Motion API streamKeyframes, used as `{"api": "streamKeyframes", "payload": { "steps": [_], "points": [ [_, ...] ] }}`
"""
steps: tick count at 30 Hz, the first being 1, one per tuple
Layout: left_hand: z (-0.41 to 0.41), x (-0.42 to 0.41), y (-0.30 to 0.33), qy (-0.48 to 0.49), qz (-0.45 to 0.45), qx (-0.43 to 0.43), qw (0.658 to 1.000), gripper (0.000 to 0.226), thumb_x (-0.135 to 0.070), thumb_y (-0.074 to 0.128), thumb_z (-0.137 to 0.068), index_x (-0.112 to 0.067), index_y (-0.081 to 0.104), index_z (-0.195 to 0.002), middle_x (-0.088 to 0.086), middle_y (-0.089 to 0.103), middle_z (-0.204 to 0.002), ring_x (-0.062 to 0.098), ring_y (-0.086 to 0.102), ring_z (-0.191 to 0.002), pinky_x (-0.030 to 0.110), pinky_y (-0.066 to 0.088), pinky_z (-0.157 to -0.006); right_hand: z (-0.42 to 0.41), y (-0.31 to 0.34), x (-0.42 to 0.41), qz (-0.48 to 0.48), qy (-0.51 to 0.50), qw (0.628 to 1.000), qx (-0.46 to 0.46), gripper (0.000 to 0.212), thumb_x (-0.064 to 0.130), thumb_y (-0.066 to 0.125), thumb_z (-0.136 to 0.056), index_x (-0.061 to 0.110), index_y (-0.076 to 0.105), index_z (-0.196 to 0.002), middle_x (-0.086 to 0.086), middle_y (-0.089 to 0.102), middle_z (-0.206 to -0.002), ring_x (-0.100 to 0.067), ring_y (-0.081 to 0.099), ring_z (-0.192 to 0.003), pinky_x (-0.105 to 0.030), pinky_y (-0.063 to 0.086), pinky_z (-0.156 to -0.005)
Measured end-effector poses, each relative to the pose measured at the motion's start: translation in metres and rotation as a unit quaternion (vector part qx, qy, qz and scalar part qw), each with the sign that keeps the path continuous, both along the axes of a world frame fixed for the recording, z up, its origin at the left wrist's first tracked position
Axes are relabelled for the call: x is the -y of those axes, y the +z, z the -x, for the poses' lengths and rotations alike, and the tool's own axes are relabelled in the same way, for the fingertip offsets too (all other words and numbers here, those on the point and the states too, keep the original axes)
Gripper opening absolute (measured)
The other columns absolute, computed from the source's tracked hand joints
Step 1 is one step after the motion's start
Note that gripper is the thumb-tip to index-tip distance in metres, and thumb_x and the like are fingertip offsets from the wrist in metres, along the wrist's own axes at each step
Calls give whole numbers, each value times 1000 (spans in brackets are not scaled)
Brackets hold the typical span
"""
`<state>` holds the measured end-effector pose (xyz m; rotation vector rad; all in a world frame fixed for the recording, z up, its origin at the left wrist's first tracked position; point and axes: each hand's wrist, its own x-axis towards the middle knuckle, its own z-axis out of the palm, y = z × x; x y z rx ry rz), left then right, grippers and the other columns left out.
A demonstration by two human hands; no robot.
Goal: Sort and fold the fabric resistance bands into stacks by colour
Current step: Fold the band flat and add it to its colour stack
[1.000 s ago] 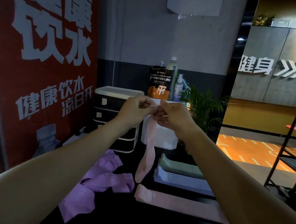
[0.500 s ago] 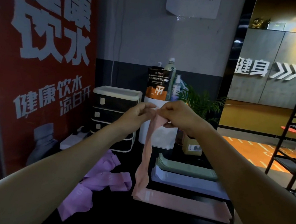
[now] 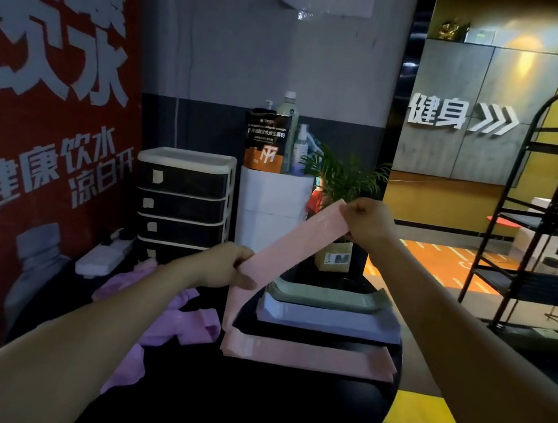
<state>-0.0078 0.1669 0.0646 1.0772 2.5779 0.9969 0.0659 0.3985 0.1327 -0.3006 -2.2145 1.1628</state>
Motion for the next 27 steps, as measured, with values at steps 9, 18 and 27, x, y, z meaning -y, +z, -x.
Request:
{"api": "streamKeyframes", "payload": {
  "steps": [9,18,27],
  "points": [
    [10,33,-33,81,60,-11,995,5,-10,65,-84,-13,64,-81,-4,55,-68,8,47,-62,18,37,-58,-17,-60,-46,129,-77,989,10,18,20,58,-92,9,62,-78,-11,55,-71,-35,58,-76,-52,55,-80],
    [3,18,-61,221,-248,256,908,16,1,59,-88,-13,52,-84,4,57,-78,13,53,-70,15,50,-47,-32,-116,-74,64,-134,986,80,25,25,53,-94,6,66,-87,-14,57,-80,-29,53,-76,-41,44,-74],
    [6,-1,-112,298,-219,205,906,14,6,64,-82,-6,58,-81,12,60,-75,20,53,-60,22,49,-45,-55,-182,-86,72,-161,974,143,32,21,64,-87,-11,68,-86,-32,65,-90,-36,60,-79,-32,36,-65]
  ]
}}
